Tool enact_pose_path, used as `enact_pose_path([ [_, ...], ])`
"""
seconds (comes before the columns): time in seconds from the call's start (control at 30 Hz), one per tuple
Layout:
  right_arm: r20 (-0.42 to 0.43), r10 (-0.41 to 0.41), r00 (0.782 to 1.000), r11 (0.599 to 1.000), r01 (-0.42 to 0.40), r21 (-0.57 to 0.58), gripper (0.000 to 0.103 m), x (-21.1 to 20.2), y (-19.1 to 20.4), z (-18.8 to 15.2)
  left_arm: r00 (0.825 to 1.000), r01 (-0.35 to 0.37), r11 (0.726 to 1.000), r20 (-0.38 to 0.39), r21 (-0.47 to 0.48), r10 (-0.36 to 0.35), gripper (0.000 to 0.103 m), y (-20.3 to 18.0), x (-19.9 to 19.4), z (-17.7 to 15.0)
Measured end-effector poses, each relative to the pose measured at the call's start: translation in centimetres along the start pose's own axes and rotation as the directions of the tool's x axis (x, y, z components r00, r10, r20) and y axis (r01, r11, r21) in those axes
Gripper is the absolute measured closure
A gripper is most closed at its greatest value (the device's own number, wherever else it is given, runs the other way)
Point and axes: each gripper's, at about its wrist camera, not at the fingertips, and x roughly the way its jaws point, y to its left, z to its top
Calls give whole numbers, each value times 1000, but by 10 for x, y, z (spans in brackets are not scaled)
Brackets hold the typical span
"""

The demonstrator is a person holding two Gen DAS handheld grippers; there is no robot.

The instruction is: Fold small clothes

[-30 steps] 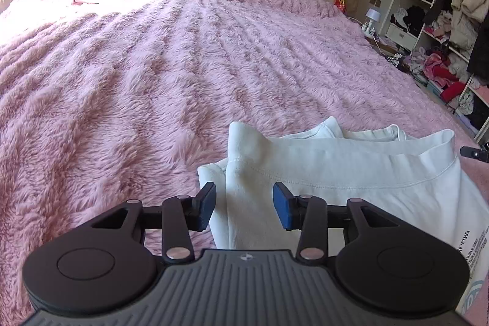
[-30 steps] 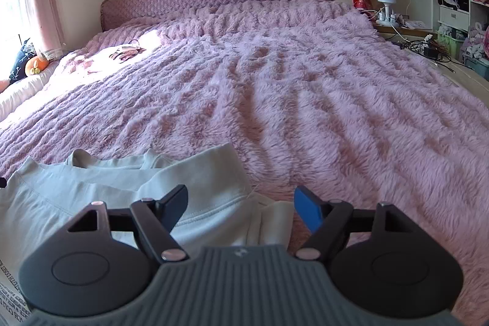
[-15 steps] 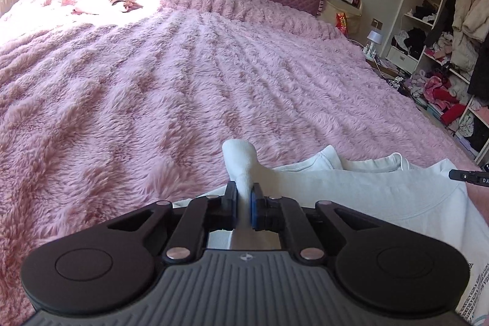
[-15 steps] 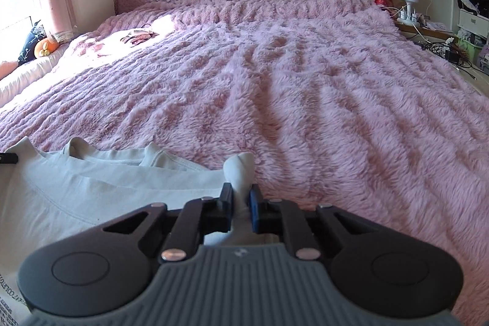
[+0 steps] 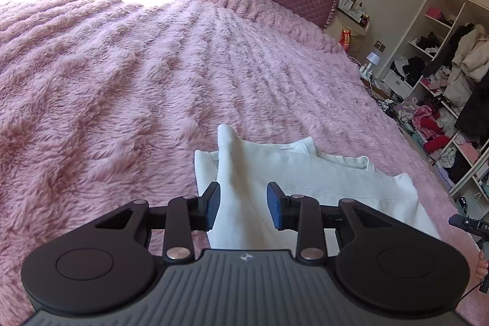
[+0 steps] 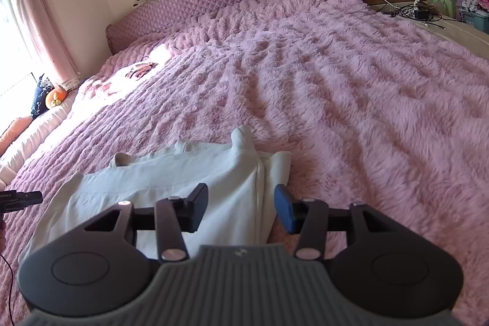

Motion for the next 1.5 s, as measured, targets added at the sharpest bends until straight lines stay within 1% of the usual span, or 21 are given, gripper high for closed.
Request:
enact_pose_path([
  [0.13,-73,13,997,999,-15,-32,56,-40,9,-33,999,31,999,-24,-6,-31,58,0,-45,-35],
  [0.23,-112,5,994,996,-15,-85,56,-56,20,-54,997,32,999,-70,5,-32,57,-1,-59,-54],
  [0.27,-123,4,992,996,-15,-86,54,-58,21,-58,996,32,999,-82,4,-31,57,0,-61,-57],
  [0.3,-128,1,992,996,-12,-83,51,-59,22,-62,994,37,999,-98,0,-36,57,0,-62,-62],
  [0.33,-130,-2,992,997,-8,-81,44,-58,23,-63,992,41,999,-116,0,-41,57,-1,-61,-66],
  [0.37,-127,-16,992,997,6,-81,40,-57,23,-65,992,39,999,-120,6,-38,57,-2,-61,-68],
  [0.47,-129,-33,991,997,25,-68,40,-50,22,-66,992,44,999,-122,6,-43,56,-1,-56,-70],
  [0.6,-160,-37,986,999,32,-36,40,-36,17,-64,989,66,996,-126,-52,-73,53,6,-45,-71],
  [0.83,-204,39,978,999,-32,38,42,-24,14,-65,984,108,982,-126,-156,-129,53,25,-30,-74],
  [0.9,-215,46,976,999,-39,39,42,-22,15,-66,981,103,981,-143,-165,-128,53,29,-26,-75],
  [0.97,-219,46,975,999,-41,30,41,-21,16,-67,982,59,987,-168,-150,-84,53,30,-24,-77],
  [1.0,-220,49,974,999,-43,31,42,-21,15,-67,983,53,988,-168,-146,-78,53,32,-25,-78],
  [1.1,-220,54,974,998,-47,39,42,-21,13,-67,979,93,981,-165,-170,-122,53,35,-29,-82],
  [1.13,-217,53,975,998,-46,39,47,-21,13,-67,977,103,982,-168,-160,-130,53,33,-30,-82],
  [1.17,-215,55,975,998,-48,36,57,-21,14,-67,978,111,985,-161,-135,-132,55,29,-31,-83],
  [1.23,-214,44,976,999,-40,24,67,-21,16,-68,977,140,986,-148,-88,-152,80,21,-33,-85],
  [1.3,-220,38,975,999,-38,5,78,-20,18,-68,976,159,986,-141,-47,-164,92,13,-34,-85],
  [1.37,-221,29,975,999,-33,-14,87,-20,20,-69,980,150,988,-128,-26,-152,92,8,-36,-84],
  [1.43,-215,35,976,999,-39,-16,91,-22,22,-67,982,160,987,-100,-24,-161,93,7,-40,-83],
  [1.47,-208,36,977,999,-42,-23,92,-25,23,-67,980,181,983,-78,-34,-183,93,9,-45,-81],
  [1.5,-204,40,978,999,-46,-25,92,-28,23,-65,974,215,975,-67,-57,-218,93,12,-50,-79],
])
